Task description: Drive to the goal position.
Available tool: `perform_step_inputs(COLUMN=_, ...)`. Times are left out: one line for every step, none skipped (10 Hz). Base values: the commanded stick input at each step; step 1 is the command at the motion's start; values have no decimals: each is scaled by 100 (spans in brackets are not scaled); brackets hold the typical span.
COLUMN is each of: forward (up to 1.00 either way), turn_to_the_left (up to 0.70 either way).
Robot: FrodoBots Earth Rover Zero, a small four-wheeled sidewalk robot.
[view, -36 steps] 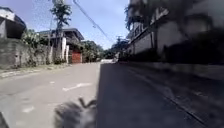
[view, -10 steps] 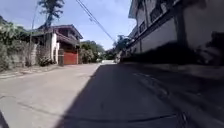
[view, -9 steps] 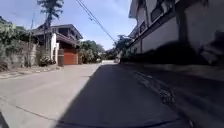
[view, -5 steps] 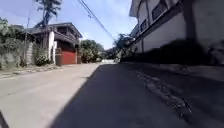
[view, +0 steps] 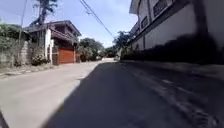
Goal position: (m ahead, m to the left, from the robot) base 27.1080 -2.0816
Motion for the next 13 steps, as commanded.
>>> perform_step_inputs(forward=100, turn_to_the_left=0)
perform_step_inputs(forward=100, turn_to_the_left=0)
perform_step_inputs(forward=100, turn_to_the_left=2)
perform_step_inputs(forward=100, turn_to_the_left=11)
perform_step_inputs(forward=100, turn_to_the_left=11)
perform_step_inputs(forward=100, turn_to_the_left=7)
perform_step_inputs(forward=100, turn_to_the_left=3)
perform_step_inputs(forward=100, turn_to_the_left=15)
perform_step_inputs(forward=100, turn_to_the_left=15)
perform_step_inputs(forward=100, turn_to_the_left=3)
perform_step_inputs(forward=100, turn_to_the_left=17)
perform_step_inputs(forward=100, turn_to_the_left=31)
perform_step_inputs(forward=100, turn_to_the_left=32)
